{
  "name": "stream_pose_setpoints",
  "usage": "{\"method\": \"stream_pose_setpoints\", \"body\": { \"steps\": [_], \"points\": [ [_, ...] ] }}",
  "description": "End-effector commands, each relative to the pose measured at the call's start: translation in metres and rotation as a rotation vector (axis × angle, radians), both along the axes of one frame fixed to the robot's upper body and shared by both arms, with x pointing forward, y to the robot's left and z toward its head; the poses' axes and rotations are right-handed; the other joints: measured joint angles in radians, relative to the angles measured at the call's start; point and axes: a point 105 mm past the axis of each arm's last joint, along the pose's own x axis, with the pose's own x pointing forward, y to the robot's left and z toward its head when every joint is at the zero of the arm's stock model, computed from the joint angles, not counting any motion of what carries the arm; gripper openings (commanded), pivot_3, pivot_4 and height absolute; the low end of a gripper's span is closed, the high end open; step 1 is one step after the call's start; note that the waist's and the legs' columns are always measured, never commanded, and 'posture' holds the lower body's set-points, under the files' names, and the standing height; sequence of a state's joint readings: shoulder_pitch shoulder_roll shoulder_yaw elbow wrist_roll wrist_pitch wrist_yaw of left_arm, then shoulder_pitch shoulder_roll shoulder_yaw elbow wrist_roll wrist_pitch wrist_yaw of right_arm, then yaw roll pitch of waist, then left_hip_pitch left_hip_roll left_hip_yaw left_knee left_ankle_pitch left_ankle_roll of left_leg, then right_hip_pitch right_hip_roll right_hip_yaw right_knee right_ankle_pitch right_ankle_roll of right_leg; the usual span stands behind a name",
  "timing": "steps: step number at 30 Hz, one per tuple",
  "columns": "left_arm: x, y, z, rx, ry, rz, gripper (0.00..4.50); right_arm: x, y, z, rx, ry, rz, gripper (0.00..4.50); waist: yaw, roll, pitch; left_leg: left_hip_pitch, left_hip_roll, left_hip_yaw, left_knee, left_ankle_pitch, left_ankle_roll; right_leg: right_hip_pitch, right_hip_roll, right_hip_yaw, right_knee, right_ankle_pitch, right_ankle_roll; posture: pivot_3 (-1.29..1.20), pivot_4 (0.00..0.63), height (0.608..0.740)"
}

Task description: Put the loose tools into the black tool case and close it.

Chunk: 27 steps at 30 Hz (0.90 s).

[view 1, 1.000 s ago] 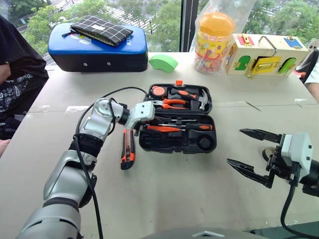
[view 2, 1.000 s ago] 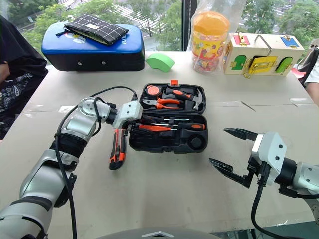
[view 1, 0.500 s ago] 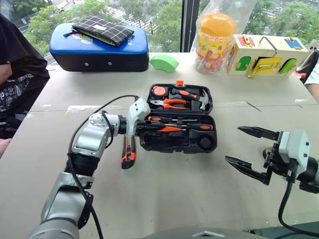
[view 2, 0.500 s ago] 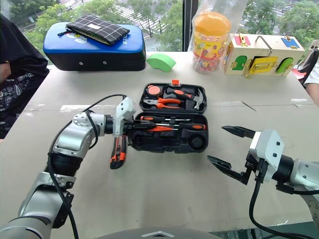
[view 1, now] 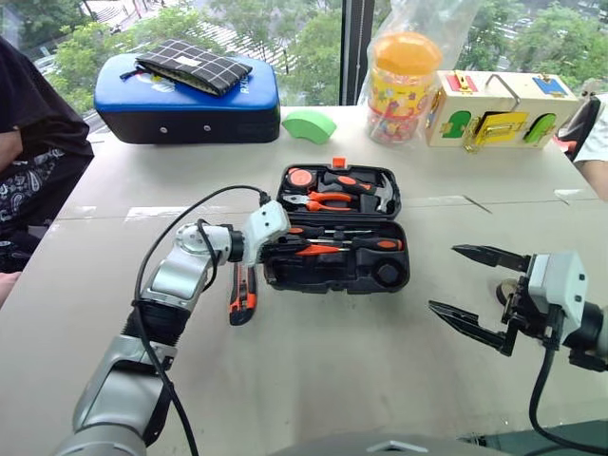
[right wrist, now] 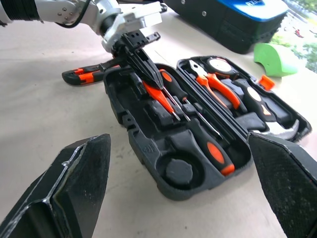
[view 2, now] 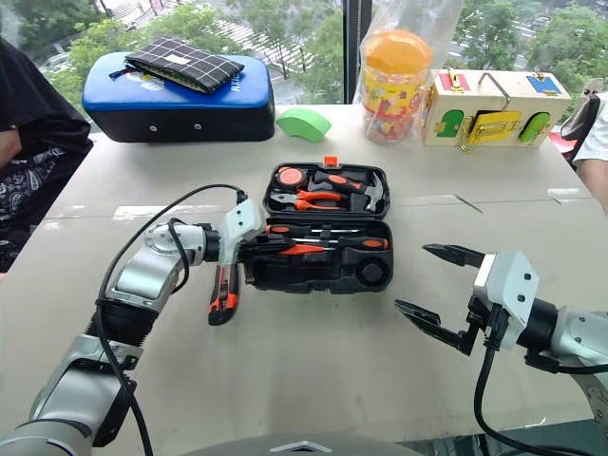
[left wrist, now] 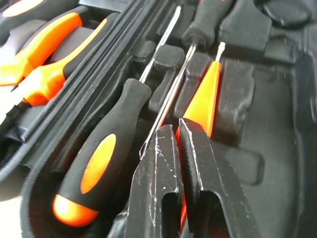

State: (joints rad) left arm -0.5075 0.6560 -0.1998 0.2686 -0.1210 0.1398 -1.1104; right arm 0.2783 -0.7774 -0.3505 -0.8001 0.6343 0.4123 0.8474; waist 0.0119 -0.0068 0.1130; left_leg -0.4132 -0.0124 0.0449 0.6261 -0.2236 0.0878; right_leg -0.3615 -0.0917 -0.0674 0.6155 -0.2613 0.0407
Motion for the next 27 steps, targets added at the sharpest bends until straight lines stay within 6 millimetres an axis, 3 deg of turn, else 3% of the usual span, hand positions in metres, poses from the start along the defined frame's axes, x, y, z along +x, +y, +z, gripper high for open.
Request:
{"method": "stream_pose_setpoints", "body": {
  "steps": [1, 7, 11, 14, 17, 20, 23, 25, 27],
  "points": [
    [-0.007, 0.033, -0.036, 0.142, 0.086, 0.057, 0.15, -0.002, 0.005, 0.006, 0.005, -0.04, 0.017, 4.5, 0.001, 0.001, -0.001, 0.0, 0.0, 0.0, 0.0, 0.0, 0.0, 0.0, 0.0, 0.0, 0.001, 0.0, 0.0, 0.0, 0.15, 0.74],
    [-0.007, 0.051, -0.034, 0.146, 0.041, 0.089, 0.15, 0.001, 0.005, 0.005, 0.009, -0.04, 0.027, 4.5, 0.001, 0.004, -0.002, 0.001, 0.001, 0.0, 0.0, -0.001, -0.002, 0.0, 0.0, 0.0, 0.003, 0.0, 0.0, 0.0, 0.15, 0.74],
    [0.005, 0.028, 0.023, -0.353, 0.025, 0.18, 0.15, 0.0, 0.009, 0.006, 0.019, -0.04, 0.047, 4.5, 0.002, 0.003, -0.001, 0.0, 0.001, 0.0, 0.001, -0.001, -0.003, -0.002, 0.0, 0.0, 0.003, 0.0, 0.0, 0.0, 0.15, 0.74],
    [-0.006, 0.042, 0.05, -0.569, 0.092, 0.282, 0.15, -0.004, 0.011, 0.007, 0.026, -0.035, 0.067, 4.5, 0.001, -0.008, 0.007, -0.003, 0.001, 0.0, 0.002, 0.001, 0.001, -0.005, 0.0, -0.001, 0.006, 0.0, 0.001, 0.0, 0.15, 0.74],
    [-0.031, 0.061, 0.057, -0.65, 0.102, 0.436, 0.94, -0.003, 0.011, 0.006, 0.026, -0.029, 0.074, 4.5, -0.009, -0.008, 0.008, -0.003, 0.001, 0.0, 0.002, 0.001, 0.0, -0.004, 0.0, 0.0, 0.005, 0.0, 0.002, 0.0, 0.15, 0.74],
    [-0.059, 0.07, 0.05, -0.597, 0.06, 0.626, 2.27, 0.0, 0.013, 0.005, 0.037, -0.025, 0.096, 4.5, -0.004, -0.007, 0.01, -0.001, 0.001, 0.0, 0.002, 0.0, 0.0, -0.001, 0.0, 0.0, 0.003, -0.001, 0.003, 0.0, 0.15, 0.74],
    [-0.081, 0.067, 0.041, -0.527, 0.041, 0.751, 3.58, 0.003, 0.014, 0.003, 0.043, -0.021, 0.117, 4.5, 0.006, -0.008, 0.011, -0.001, 0.001, 0.0, 0.003, -0.003, -0.004, 0.0, 0.0, 0.0, 0.003, -0.001, 0.001, 0.0, 0.15, 0.74],
    [-0.097, 0.061, 0.025, -0.438, 0.048, 0.831, 4.42, 0.006, 0.016, 0.003, 0.045, -0.02, 0.135, 4.5, 0.017, -0.009, 0.011, -0.001, 0.001, 0.0, 0.004, -0.003, -0.004, 0.0, 0.0, 0.0, 0.003, -0.001, 0.001, 0.0, 0.15, 0.74],
    [-0.108, 0.053, 0.011, -0.368, 0.069, 0.864, 4.42, 0.009, 0.016, 0.004, 0.044, -0.02, 0.149, 4.5, 0.017, -0.008, 0.012, -0.001, 0.0, 0.0, 0.004, -0.003, -0.004, 0.0, 0.0, 0.0, 0.003, -0.001, 0.001, 0.0, 0.15, 0.74]
  ]
}}
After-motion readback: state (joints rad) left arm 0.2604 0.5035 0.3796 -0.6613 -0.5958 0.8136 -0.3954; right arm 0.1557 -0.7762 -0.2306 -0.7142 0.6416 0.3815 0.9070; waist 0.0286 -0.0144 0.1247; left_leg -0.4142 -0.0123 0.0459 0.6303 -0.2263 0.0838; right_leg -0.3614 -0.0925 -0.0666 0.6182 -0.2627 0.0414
